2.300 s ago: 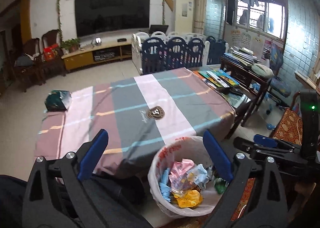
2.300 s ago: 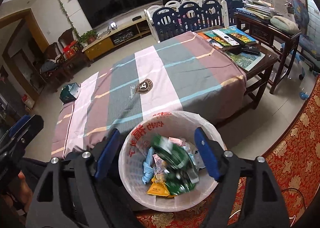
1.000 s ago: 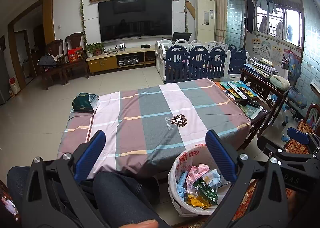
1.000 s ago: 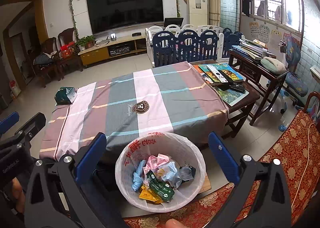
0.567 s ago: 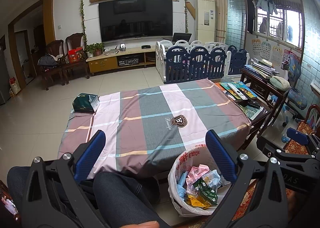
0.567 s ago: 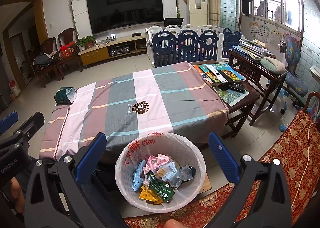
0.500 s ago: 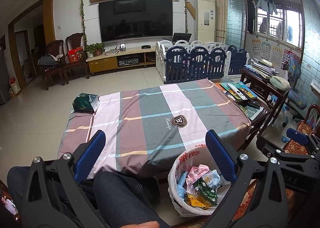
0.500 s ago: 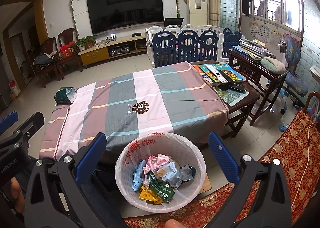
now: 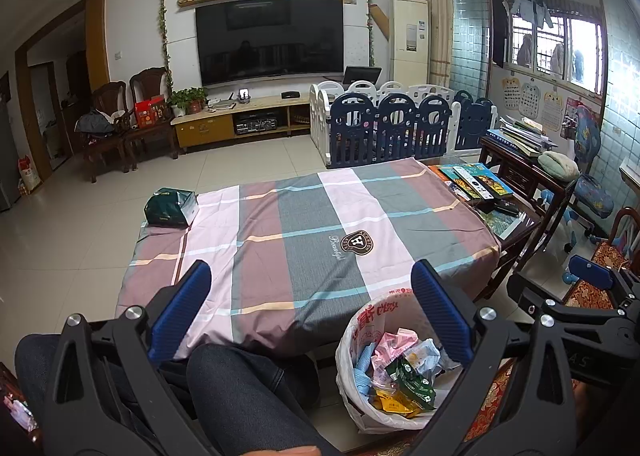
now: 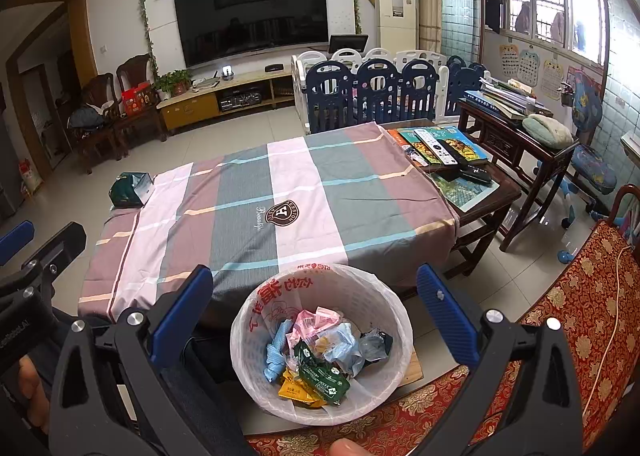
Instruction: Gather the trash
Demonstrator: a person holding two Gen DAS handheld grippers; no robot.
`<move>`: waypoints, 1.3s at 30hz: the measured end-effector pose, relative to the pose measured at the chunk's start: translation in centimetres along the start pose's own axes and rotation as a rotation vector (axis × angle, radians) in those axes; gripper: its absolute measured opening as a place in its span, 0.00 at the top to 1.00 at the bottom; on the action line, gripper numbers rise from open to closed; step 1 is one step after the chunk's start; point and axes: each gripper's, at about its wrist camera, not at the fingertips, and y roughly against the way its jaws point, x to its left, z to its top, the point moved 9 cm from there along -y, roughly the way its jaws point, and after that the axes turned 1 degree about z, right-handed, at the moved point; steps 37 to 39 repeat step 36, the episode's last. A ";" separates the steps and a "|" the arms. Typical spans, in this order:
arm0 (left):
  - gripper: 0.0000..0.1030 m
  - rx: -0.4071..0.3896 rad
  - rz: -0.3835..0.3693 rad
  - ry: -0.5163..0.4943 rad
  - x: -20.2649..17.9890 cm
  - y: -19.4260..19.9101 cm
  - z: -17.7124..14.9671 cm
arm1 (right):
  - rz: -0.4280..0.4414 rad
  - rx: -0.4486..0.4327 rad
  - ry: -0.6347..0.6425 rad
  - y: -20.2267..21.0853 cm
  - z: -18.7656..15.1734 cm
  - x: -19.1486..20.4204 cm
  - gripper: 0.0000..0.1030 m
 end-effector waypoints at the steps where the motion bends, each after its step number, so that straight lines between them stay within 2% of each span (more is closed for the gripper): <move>1: 0.03 0.000 0.000 -0.001 0.0 0.1 0.0 | 0.000 0.001 0.000 0.0 0.0 0.0 0.03; 18: 0.03 0.003 -0.015 0.010 0.2 0.1 0.2 | -0.002 0.006 -0.004 -0.2 -0.4 0.0 0.03; 39: 0.03 0.013 0.022 0.013 0.4 -0.3 -0.1 | -0.004 0.014 -0.006 -0.6 -1.1 0.0 0.03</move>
